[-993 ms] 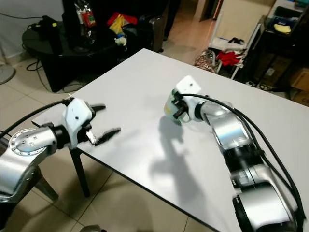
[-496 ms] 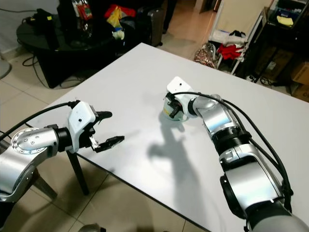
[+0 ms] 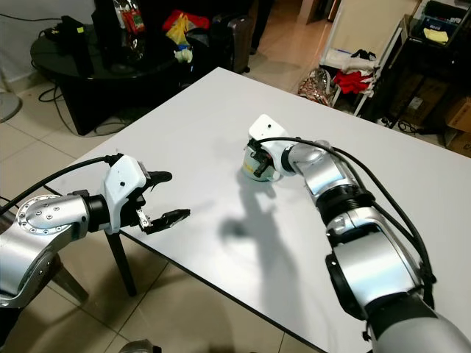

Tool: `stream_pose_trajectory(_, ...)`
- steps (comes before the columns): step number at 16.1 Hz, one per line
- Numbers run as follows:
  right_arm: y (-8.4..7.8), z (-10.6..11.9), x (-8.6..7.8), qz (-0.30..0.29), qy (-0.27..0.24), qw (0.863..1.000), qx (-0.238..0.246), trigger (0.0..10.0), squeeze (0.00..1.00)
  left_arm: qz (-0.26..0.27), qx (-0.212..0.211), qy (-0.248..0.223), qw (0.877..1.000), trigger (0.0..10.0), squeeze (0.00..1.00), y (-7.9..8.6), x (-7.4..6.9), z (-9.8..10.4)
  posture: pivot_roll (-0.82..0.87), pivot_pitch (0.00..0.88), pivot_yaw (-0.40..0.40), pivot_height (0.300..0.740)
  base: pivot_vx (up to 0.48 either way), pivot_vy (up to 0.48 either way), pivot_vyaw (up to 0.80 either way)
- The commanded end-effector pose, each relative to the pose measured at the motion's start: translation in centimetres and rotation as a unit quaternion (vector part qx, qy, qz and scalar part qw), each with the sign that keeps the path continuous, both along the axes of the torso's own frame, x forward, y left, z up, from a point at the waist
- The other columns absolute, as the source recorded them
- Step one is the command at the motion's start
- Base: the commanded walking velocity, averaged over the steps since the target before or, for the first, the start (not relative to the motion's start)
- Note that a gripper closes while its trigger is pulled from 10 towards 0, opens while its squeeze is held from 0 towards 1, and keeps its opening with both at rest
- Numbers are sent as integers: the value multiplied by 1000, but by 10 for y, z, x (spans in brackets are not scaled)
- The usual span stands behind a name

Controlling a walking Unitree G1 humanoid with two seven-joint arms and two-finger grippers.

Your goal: Setting the table

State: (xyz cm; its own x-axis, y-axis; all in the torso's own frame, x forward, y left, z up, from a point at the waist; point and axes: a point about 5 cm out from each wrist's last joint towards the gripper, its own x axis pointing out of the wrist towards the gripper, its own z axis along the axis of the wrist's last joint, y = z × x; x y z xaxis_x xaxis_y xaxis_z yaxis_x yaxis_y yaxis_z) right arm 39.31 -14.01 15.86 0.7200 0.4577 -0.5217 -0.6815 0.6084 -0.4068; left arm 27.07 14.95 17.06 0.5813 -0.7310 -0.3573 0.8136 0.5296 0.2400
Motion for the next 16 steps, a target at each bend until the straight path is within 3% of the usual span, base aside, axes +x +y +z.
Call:
stream_pose_trajectory(1, -1, 7, 3, -4, -18, 1000, 0, 10000, 0, -14, 10, -8, 1000, 10000, 0, -5, 0, 3, 123, 0, -88, 740, 0, 0, 0)
stream_pose_trajectory(4, 3, 4, 4, -5, -26, 1000, -1, 10000, 0, -14, 10, -8, 1000, 10000, 0, -5, 0, 3, 126, 0, -89, 740, 0, 0, 0)
stream_pose_trajectory(5, 3, 3, 4, -6, -30, 1000, -2, 10000, 145, -13, 11, -8, 1000, 10000, 0, -4, 1, 3, 128, 0, -90, 740, 0, 0, 0)
stream_pose_trajectory(6, 3, 3, 5, -7, -31, 1000, -2, 10000, 624, -13, 11, -9, 1000, 10000, 0, -4, 1, 3, 128, 0, -90, 740, 0, 0, 0)
stream_pose_trajectory(7, 3, 3, 5, -8, -32, 999, -1, 10000, 1000, -13, 11, -10, 1000, 10000, 0, -5, 1, 4, 128, 0, -90, 740, 0, 0, 0)
stream_pose_trajectory(11, 0, 13, 7, 1, -47, 999, -2, 10000, 1000, -17, 7, -10, 1000, 10000, 0, -5, 3, 6, 126, 0, -82, 740, 0, 0, 0)
stream_pose_trajectory(16, -7, 43, 6, 43, -67, 997, 19, 10000, 1000, -21, -7, -9, 1000, 10000, 0, -8, 6, 9, 105, 0, -56, 740, 0, 0, 0)
